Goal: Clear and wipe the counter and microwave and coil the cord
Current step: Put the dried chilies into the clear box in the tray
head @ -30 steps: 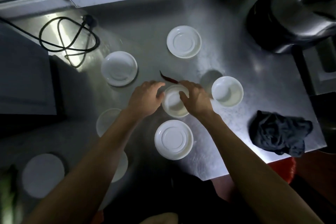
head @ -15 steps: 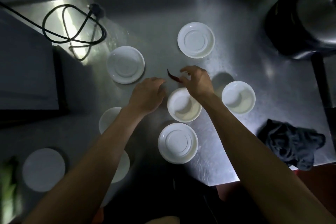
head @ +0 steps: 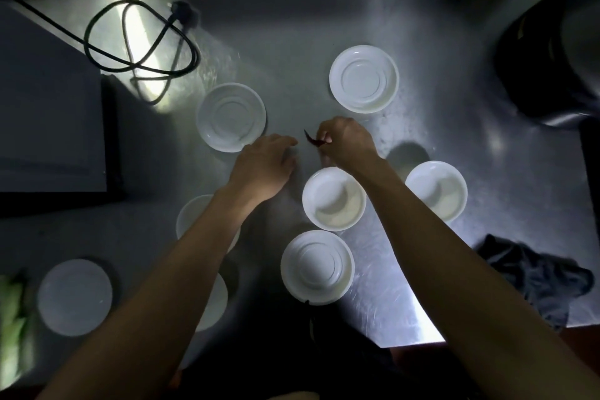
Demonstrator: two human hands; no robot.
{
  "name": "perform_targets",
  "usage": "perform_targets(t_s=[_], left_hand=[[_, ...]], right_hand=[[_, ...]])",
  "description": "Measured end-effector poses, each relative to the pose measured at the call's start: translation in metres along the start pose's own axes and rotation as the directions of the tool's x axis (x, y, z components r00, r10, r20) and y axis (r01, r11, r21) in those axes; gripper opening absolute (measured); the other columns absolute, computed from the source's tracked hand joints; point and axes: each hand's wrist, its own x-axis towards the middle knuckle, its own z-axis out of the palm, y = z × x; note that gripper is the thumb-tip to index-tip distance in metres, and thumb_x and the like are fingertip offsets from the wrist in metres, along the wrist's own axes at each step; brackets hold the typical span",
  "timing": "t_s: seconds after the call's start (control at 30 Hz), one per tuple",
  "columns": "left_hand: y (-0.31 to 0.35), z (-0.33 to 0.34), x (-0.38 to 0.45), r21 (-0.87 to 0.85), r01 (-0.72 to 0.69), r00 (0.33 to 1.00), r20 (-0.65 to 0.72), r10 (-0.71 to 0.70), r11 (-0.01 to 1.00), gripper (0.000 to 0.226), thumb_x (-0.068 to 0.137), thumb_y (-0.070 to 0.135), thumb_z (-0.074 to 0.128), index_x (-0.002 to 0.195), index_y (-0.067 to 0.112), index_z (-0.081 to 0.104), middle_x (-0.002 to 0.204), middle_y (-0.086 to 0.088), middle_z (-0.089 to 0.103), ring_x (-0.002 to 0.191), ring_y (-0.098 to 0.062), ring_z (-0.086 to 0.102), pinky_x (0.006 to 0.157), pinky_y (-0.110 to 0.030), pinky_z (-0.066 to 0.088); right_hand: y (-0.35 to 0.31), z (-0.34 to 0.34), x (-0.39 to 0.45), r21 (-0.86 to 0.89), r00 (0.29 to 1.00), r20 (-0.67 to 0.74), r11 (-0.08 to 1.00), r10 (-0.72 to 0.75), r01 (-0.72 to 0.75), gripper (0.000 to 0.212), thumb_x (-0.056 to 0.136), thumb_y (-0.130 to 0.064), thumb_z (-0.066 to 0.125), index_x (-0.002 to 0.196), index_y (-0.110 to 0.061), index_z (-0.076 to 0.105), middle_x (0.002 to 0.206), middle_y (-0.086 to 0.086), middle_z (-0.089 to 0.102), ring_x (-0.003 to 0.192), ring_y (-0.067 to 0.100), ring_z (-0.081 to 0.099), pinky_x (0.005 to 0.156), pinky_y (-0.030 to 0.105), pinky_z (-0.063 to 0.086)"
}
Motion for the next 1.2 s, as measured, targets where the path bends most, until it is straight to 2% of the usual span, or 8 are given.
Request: perform_targets(t_s=[0.13, 0.23, 0.37, 0.47, 0.63, 0.8, 1.07, 1.2], left_hand=[[-0.001, -0.002, -0.009, -0.015, 0.014, 1.000, -0.019, -0.015, 1.000, 0.036, 0.097, 0.034, 0.051, 0.131, 0.027, 0.058, 0.135, 0.002, 0.059, 0.122, -0.023, 0.055, 0.101, -0.043, 0.045], [-0.003, -0.005, -0.023, -0.020, 0.028, 0.998, -0.047, -0.029, 0.999, 0.035, 0.097, 0.034, 0.051, 0.131, 0.029, 0.059, 0.136, 0.005, 0.059, 0.124, -0.020, 0.054, 0.099, -0.037, 0.044], [-0.003, -0.013, -0.047, -0.012, 0.053, 0.995, -0.080, -0.054, 0.999, 0.036, 0.098, 0.033, 0.053, 0.133, 0.029, 0.059, 0.138, 0.004, 0.058, 0.124, -0.022, 0.055, 0.101, -0.037, 0.042], [-0.009, -0.019, -0.065, -0.017, 0.054, 0.992, -0.116, -0.055, 0.998, 0.038, 0.097, 0.032, 0.055, 0.134, 0.026, 0.058, 0.140, 0.002, 0.057, 0.127, -0.022, 0.053, 0.105, -0.036, 0.039], [-0.028, -0.026, -0.095, -0.042, 0.101, 0.978, -0.181, -0.107, 0.994, 0.039, 0.097, 0.036, 0.054, 0.135, 0.028, 0.058, 0.142, 0.004, 0.055, 0.130, -0.020, 0.050, 0.109, -0.038, 0.037], [-0.059, -0.028, -0.138, -0.081, 0.119, 0.973, -0.188, -0.133, 0.990, 0.040, 0.098, 0.038, 0.051, 0.137, 0.028, 0.055, 0.142, 0.001, 0.054, 0.130, -0.022, 0.048, 0.110, -0.044, 0.035], [-0.113, -0.034, -0.245, -0.172, 0.194, 0.926, -0.293, -0.238, 0.966, 0.039, 0.097, 0.038, 0.055, 0.134, 0.026, 0.056, 0.135, 0.001, 0.058, 0.121, -0.025, 0.055, 0.101, -0.042, 0.045], [-0.145, -0.034, -0.309, -0.178, 0.244, 0.901, -0.323, -0.290, 0.953, 0.044, 0.100, 0.037, 0.051, 0.142, 0.026, 0.051, 0.147, 0.001, 0.050, 0.133, -0.021, 0.047, 0.110, -0.040, 0.039]], right_hand=[[0.000, -0.001, -0.002, -0.065, 0.999, -0.044, 0.998, -0.015, 0.013, 0.020, 0.083, -0.008, 0.063, 0.098, -0.018, 0.070, 0.105, 0.008, 0.064, 0.100, 0.030, 0.061, 0.083, 0.038, 0.051], [-0.003, -0.002, -0.007, -0.084, 0.997, -0.078, 0.996, -0.027, 0.020, 0.017, 0.083, -0.007, 0.059, 0.097, -0.013, 0.067, 0.101, 0.010, 0.065, 0.095, 0.033, 0.062, 0.080, 0.040, 0.050], [-0.014, -0.005, -0.020, -0.013, 0.989, -0.142, 0.999, -0.039, 0.038, 0.018, 0.083, -0.008, 0.056, 0.098, -0.013, 0.065, 0.098, 0.009, 0.066, 0.090, 0.033, 0.062, 0.078, 0.042, 0.051], [-0.028, -0.004, -0.037, 0.044, 0.971, -0.216, 0.992, -0.106, 0.119, 0.017, 0.085, -0.011, 0.059, 0.100, -0.013, 0.066, 0.098, 0.009, 0.065, 0.091, 0.034, 0.061, 0.077, 0.044, 0.050], [-0.059, 0.013, -0.070, 0.084, 0.927, -0.303, 0.963, -0.221, 0.257, 0.012, 0.086, -0.014, 0.064, 0.097, -0.013, 0.069, 0.094, 0.008, 0.066, 0.090, 0.032, 0.061, 0.075, 0.038, 0.045], [-0.097, 0.037, -0.099, 0.057, 0.903, -0.285, 0.935, -0.320, 0.350, 0.012, 0.087, -0.014, 0.066, 0.097, -0.011, 0.071, 0.091, 0.010, 0.066, 0.086, 0.032, 0.061, 0.073, 0.039, 0.049], [-0.175, 0.083, -0.156, 0.025, 0.868, -0.237, 0.891, -0.436, 0.454, 0.016, 0.088, -0.017, 0.064, 0.103, -0.017, 0.070, 0.096, 0.004, 0.065, 0.089, 0.027, 0.062, 0.073, 0.040, 0.051], [-0.222, 0.112, -0.196, -0.001, 0.825, -0.241, 0.850, -0.512, 0.527, 0.016, 0.088, -0.012, 0.064, 0.102, -0.012, 0.072, 0.096, 0.007, 0.068, 0.088, 0.029, 0.063, 0.075, 0.040, 0.052]])
